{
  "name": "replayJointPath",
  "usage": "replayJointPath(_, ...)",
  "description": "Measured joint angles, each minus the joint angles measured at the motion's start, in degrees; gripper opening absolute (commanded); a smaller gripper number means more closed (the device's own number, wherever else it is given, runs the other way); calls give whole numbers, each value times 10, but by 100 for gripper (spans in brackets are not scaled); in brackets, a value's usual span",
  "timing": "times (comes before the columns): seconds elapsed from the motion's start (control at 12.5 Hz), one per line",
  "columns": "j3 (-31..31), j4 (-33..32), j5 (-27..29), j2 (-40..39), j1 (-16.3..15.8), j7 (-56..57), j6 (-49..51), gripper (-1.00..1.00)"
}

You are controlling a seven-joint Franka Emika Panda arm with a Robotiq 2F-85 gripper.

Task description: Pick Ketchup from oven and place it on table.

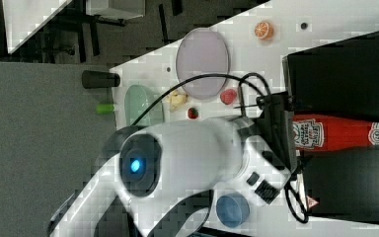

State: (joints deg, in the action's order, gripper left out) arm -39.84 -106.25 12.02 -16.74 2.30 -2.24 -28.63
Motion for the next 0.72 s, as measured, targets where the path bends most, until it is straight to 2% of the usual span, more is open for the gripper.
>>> replayJointPath(0.16, 11, -15, -14, -22, 9, -2, -8, 100)
replayJointPath(0.24, 18, -18, 6, -38, 16, -2, -32, 100)
replayJointPath(0.32, 20, -16, 5, -37, 17, -2, -39, 49)
replayJointPath(0.4, 9, -16, -3, -31, 11, -2, -37, 26)
replayJointPath(0.72, 2, -13, 7, -26, 13, -2, -20, 21)
